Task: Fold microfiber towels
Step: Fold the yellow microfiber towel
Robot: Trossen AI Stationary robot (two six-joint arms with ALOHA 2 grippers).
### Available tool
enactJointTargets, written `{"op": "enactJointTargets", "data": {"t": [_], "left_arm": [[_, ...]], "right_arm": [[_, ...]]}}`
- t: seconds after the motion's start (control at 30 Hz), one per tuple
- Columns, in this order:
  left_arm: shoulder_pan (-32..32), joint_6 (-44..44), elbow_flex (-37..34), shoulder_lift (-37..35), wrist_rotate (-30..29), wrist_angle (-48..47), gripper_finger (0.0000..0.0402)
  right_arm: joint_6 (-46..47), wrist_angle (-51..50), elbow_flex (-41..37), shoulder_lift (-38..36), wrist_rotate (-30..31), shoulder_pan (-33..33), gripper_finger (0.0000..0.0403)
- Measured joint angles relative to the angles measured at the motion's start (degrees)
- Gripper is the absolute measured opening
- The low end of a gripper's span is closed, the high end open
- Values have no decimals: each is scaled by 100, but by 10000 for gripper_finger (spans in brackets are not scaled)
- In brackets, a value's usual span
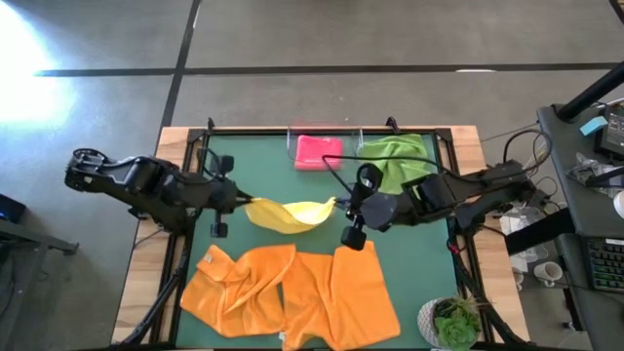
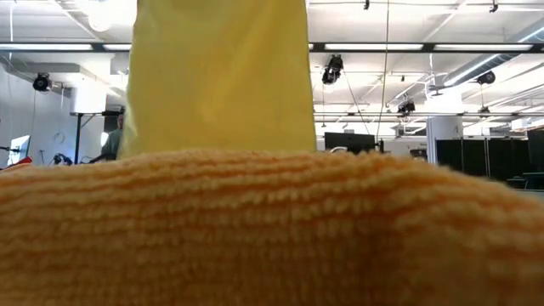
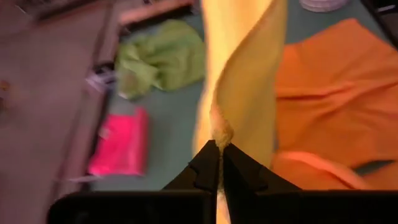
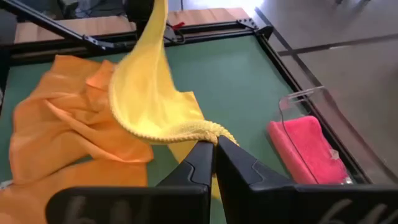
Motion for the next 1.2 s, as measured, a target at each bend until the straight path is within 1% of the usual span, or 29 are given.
{"op": "enactJointTargets", "data": {"t": [0.2,0.3,0.4,0.47,0.53,0.63,0.7,0.77,0.87,0.93,1.0,1.1,1.17,1.2], "left_arm": [[0,642,372,88,-666,3,0],[30,975,428,108,-1059,8,0],[155,1357,430,137,-1548,45,0],[273,1623,430,153,-1887,49,0],[400,1866,447,205,-2107,137,0],[633,2257,493,232,-2171,426,0],[745,2489,555,266,-2189,690,0],[824,2690,613,281,-2189,764,0],[840,2685,708,298,-2188,885,0],[819,2410,708,285,-2107,806,0],[777,1694,706,246,-1719,455,0],[765,206,613,210,-662,-159,0],[755,-596,457,206,35,-537,0],[738,-949,347,217,448,-583,0]], "right_arm": [[431,-525,400,5,317,204,8],[435,-734,557,5,761,196,8],[372,-828,723,5,1334,22,8],[167,-873,811,5,1613,-118,8],[-182,-854,868,5,1839,-242,8],[-615,-776,900,5,1961,-407,8],[-768,-775,900,3,1966,-468,8],[-883,-777,900,3,1970,-488,8],[-942,-777,900,3,1936,-474,8],[-866,-778,900,3,1724,-413,8],[-661,-784,889,3,1417,-341,8],[-27,-771,671,3,793,-233,8],[571,-769,421,3,375,-153,8],[881,-767,256,3,195,-107,8]]}}
